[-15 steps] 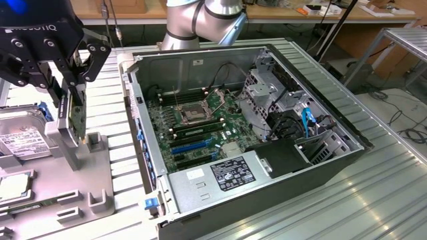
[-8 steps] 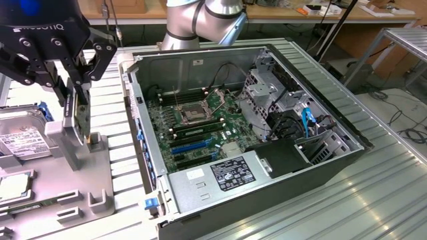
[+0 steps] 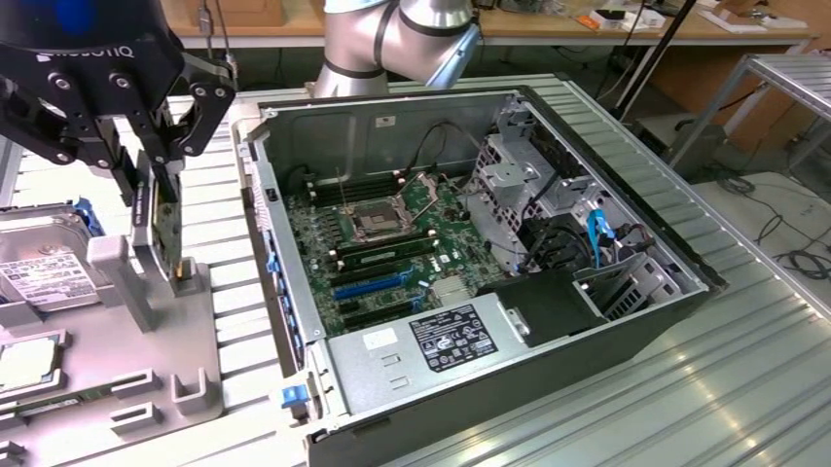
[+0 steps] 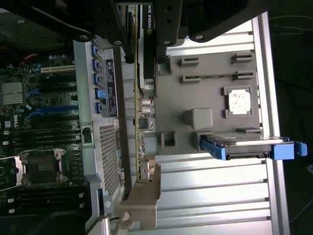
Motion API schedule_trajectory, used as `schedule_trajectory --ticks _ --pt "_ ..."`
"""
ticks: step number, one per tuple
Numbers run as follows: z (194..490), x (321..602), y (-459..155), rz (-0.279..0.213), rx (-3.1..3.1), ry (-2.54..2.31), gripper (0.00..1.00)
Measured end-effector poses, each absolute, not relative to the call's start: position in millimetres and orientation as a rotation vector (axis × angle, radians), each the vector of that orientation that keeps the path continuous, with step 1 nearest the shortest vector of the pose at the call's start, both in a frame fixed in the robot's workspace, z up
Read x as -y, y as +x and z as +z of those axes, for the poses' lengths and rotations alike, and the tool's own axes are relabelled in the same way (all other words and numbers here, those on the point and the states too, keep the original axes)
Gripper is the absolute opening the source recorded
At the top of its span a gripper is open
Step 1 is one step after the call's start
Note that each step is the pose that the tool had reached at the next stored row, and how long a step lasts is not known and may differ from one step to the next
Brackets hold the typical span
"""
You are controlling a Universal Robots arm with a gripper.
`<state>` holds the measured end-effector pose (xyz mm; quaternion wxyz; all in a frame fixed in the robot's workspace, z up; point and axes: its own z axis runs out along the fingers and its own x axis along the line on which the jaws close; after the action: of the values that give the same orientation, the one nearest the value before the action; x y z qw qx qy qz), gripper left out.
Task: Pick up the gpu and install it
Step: 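Pick up the gpu and move the gpu toward the slot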
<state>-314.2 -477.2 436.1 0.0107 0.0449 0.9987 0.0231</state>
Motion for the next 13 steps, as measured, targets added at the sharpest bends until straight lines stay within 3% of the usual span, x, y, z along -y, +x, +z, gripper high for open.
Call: schedule_trajectory --ticks 13 --pt "436.9 477.2 -297.1 0.072 -3.116 0.14 0.27"
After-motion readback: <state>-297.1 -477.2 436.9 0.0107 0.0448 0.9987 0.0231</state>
